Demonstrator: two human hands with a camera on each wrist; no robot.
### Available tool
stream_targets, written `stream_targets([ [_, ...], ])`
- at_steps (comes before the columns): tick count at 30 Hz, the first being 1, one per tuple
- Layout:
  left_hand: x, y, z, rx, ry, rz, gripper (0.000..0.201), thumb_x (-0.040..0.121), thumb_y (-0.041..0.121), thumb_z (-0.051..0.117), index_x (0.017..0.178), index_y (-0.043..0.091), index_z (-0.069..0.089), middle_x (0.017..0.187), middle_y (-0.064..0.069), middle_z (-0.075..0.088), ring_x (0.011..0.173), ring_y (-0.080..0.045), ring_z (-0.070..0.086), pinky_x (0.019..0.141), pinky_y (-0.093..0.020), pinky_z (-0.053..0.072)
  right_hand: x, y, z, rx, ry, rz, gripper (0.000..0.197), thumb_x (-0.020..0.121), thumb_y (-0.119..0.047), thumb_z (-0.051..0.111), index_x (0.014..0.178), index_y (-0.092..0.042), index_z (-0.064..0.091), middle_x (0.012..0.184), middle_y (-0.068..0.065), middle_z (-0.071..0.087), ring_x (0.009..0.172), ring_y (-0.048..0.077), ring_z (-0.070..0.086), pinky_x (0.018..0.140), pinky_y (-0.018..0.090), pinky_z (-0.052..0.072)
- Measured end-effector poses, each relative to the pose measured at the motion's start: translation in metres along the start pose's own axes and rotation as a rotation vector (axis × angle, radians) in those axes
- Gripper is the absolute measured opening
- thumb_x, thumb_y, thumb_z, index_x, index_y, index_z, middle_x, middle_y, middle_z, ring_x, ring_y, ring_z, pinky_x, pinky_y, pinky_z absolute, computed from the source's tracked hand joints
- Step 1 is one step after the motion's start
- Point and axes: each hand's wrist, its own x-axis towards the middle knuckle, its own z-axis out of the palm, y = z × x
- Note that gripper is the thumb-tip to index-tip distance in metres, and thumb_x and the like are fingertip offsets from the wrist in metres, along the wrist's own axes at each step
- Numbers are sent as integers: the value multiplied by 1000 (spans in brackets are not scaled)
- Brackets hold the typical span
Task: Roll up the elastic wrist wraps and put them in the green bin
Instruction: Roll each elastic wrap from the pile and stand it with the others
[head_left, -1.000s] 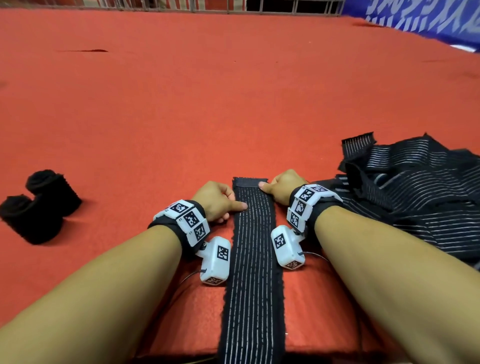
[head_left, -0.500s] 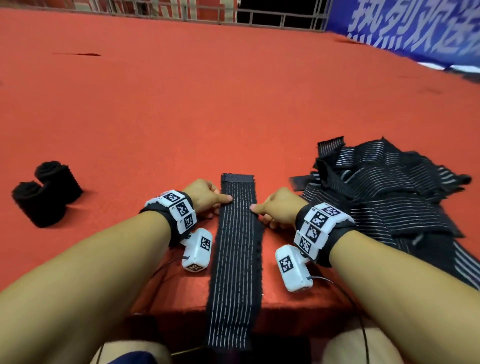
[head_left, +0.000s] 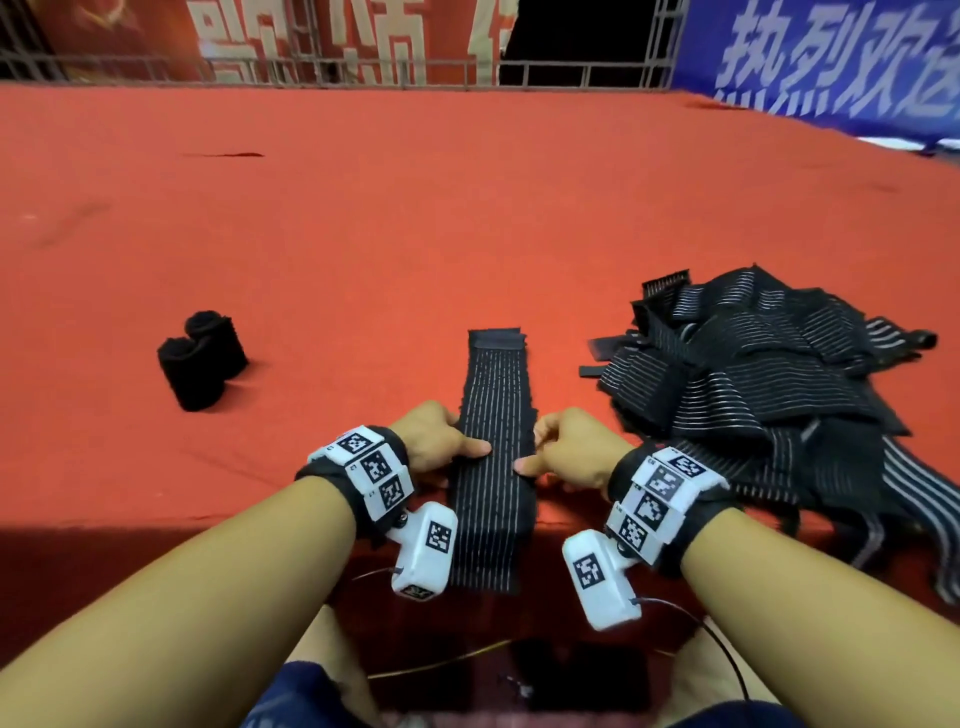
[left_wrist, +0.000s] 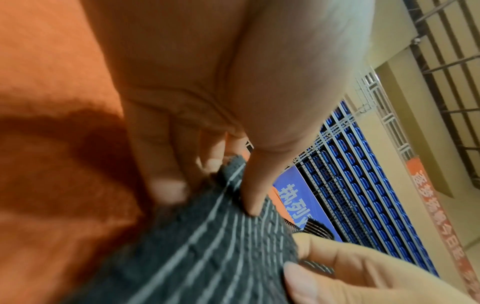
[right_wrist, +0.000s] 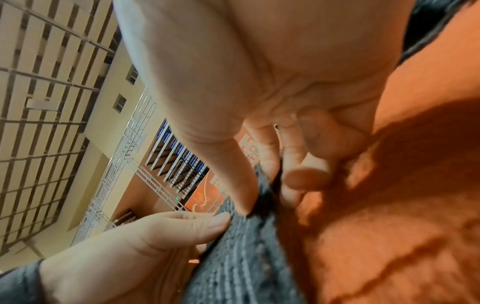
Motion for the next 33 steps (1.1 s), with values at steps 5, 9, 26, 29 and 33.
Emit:
stream_targets([
  [5,-7,-3,7,-146,73,38,22,98,17,65,110,0,68,101,-16,76,89,-29,72,84,-39,58,-19,2,5,122,-97,14,24,86,-7,76,86,-15,53,61,2,61,43,11,49,40,20,28],
  [9,-9,-4,15,-204,126,46,26,100,21,62,113,-1,66,105,-16,75,100,-33,73,98,-49,55,-35,8,14,213,-103,-22,24,81,2,80,79,-10,59,56,-2,64,45,7,56,44,19,43],
  [26,-27,-17,43,-440,128,42,30,86,10,78,112,-2,67,100,-16,77,94,-33,74,90,-49,59,-45,27,22,268,-8,-122,18,98,-13,64,85,-3,57,59,1,48,43,2,43,44,12,35],
  [29,-28,-18,46,-452,171,57,32,89,17,77,111,-5,67,98,-18,76,91,-34,75,88,-50,60,-48,30,22,298,-80,-134,19,85,-6,79,94,2,64,69,4,68,62,10,63,66,24,55],
  [33,-32,-15,47,-419,198,67,39,95,34,70,102,-5,67,94,-16,75,81,-28,73,80,-40,61,-51,31,21,295,-35,-166,11,83,0,78,89,-2,69,78,12,76,77,18,70,90,38,56],
])
